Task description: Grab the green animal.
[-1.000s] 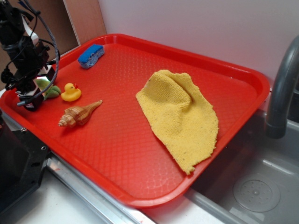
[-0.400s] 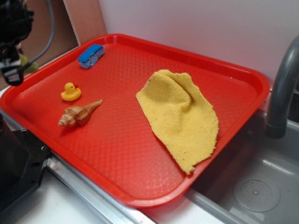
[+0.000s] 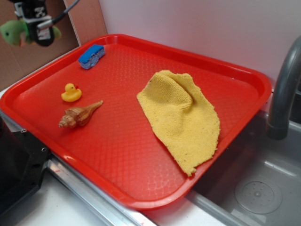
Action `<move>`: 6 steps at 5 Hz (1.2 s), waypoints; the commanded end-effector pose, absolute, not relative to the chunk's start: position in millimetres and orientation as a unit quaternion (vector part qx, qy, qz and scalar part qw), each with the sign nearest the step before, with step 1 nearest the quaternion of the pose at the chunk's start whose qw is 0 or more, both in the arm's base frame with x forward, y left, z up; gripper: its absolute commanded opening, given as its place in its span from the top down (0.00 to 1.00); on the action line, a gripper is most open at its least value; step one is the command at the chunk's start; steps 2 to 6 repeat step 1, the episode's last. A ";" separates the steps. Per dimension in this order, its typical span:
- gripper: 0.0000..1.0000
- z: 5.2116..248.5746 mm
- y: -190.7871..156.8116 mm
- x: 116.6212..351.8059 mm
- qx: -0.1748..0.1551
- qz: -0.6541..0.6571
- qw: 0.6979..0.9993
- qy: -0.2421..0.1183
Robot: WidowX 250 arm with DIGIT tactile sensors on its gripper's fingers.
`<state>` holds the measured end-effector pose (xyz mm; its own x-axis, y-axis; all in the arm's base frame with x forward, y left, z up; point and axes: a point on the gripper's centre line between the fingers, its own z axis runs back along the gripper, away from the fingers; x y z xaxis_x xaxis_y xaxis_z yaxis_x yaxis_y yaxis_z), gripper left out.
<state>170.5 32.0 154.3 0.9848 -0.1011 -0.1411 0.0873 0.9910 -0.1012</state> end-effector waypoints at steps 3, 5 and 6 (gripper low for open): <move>1.00 185.3 24.3 202.4 -0.016 0.001 1.000 0.020; 1.00 185.3 24.3 202.4 -0.016 0.001 1.000 0.020; 1.00 185.3 24.3 202.4 -0.016 0.001 1.000 0.020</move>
